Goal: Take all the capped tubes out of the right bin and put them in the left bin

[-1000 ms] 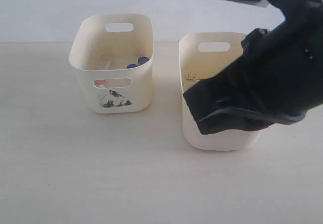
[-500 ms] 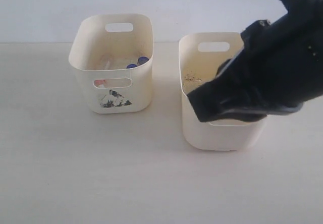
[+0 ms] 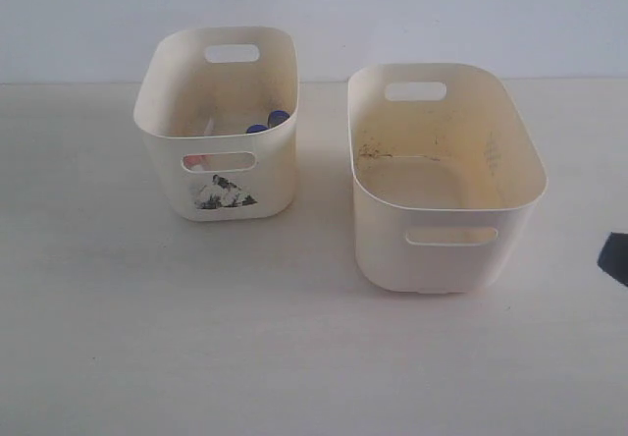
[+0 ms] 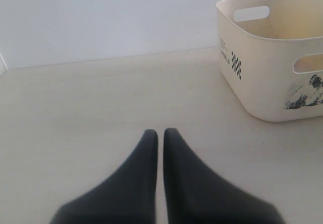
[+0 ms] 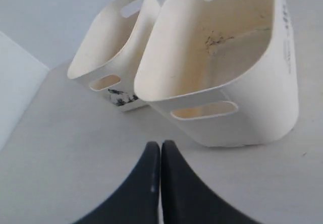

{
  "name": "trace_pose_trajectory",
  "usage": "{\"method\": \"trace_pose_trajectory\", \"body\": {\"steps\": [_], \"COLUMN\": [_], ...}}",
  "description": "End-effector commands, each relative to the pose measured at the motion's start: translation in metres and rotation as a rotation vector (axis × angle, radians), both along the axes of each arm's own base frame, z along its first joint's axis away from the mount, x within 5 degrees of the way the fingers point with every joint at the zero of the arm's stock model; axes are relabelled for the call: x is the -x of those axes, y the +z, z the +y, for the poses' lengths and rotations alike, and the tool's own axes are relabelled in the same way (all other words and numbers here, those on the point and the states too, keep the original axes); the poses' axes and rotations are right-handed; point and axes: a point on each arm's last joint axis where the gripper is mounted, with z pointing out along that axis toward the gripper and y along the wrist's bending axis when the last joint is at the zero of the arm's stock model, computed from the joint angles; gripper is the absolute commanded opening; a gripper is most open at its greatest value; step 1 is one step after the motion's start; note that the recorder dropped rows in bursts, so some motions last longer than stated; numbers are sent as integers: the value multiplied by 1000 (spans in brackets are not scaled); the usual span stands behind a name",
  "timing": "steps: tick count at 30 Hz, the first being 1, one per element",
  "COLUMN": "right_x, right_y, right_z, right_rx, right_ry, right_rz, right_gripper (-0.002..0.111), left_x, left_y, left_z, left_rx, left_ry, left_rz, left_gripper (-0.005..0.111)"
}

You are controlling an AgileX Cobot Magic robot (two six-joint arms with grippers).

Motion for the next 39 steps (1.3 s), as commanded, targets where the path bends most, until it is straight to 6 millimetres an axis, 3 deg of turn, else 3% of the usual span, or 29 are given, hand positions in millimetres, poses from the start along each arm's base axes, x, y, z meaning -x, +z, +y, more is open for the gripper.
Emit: {"method": "trace_pose_trajectory", "body": {"steps": [1, 5, 20, 22, 26, 33, 36, 39], "right_x": [13, 22, 21, 21, 21, 22, 24, 24], "right_y": [-23, -43, -28, -29, -35, -50, -64, -63], "right_z": [-13, -20, -32, -31, -28, -28, -28, -28], "right_rx": [50, 19, -1, 99, 498, 584, 604, 589], "right_ry": [-105, -178, -309, -287, -188, -115, -68, -72], "right_rz": [-190, -321, -478, -501, -541, -405, -260, -256], "right_gripper": [0, 0, 0, 0, 0, 0, 0, 0], "left_x": [0, 0, 0, 0, 0, 0, 0, 0], "left_y": [3, 3, 3, 3, 3, 3, 3, 3], "left_z": [0, 0, 0, 0, 0, 0, 0, 0], "left_rx": [18, 18, 18, 18, 18, 18, 18, 18], "left_ry": [1, 1, 1, 1, 1, 1, 1, 1], "left_rz": [-21, -21, -21, -21, -21, -21, -21, -21], "left_gripper": [4, 4, 4, 4, 4, 4, 4, 4]}}
